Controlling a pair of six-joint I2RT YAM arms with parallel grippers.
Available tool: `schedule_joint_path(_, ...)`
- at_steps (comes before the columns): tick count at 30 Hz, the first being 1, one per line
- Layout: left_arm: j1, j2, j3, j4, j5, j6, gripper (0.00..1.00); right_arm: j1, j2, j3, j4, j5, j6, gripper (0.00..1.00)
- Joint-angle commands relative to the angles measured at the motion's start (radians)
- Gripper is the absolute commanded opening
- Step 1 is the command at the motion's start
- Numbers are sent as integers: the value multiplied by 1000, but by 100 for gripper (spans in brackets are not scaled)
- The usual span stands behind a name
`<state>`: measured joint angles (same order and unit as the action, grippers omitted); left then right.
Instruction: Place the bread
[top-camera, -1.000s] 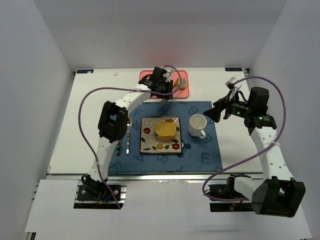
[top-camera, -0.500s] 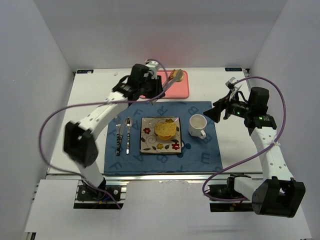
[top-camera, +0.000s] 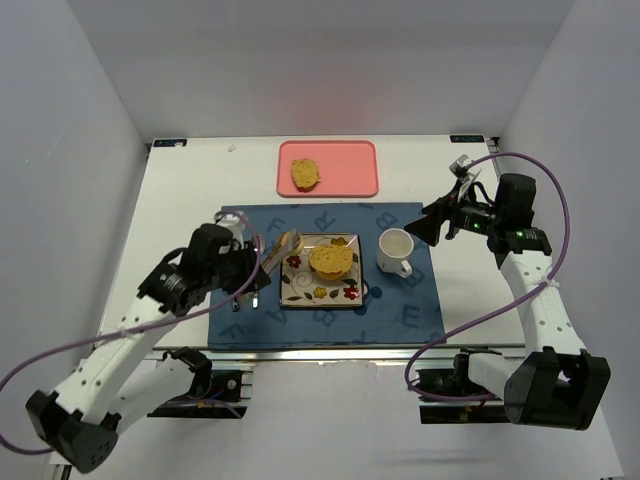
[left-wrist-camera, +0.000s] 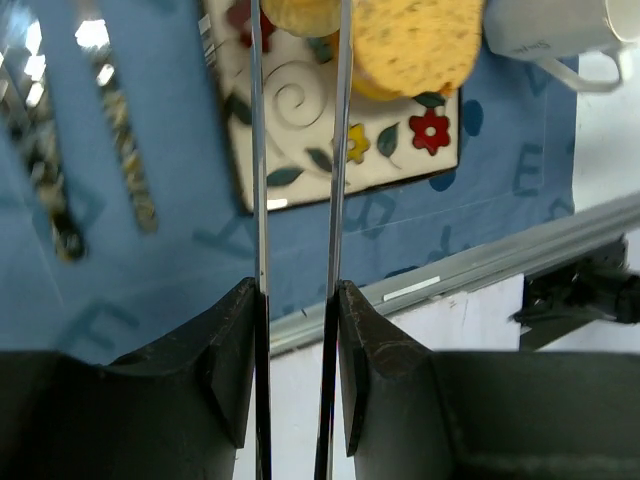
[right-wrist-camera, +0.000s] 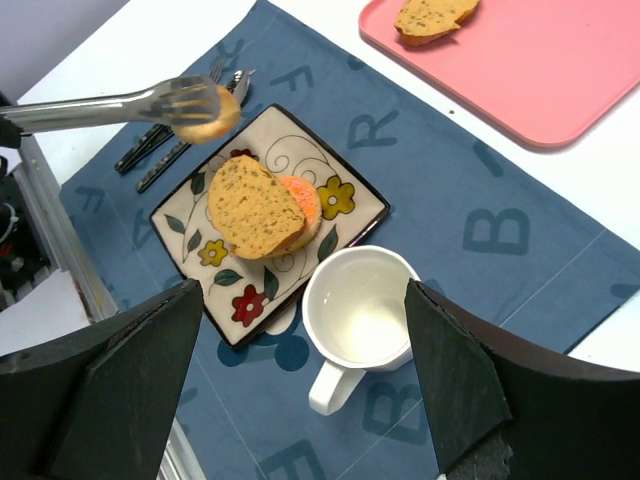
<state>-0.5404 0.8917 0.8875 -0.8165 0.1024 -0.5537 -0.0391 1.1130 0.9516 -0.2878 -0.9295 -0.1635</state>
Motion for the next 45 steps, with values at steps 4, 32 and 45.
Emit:
schedule_joint_path(4, 3, -143, -51, -85, -133, -221, 3, -5, 2, 33, 15, -51, 16, 87)
schedule_joint_path(32, 3, -91, -7, -76, -7, -164, 56, -5, -13, 1, 19, -46, 19, 87)
schedule_joint_path(45, 337, 183, 87, 118, -200, 131, 10, -5, -8, -4, 18, -65, 1, 87)
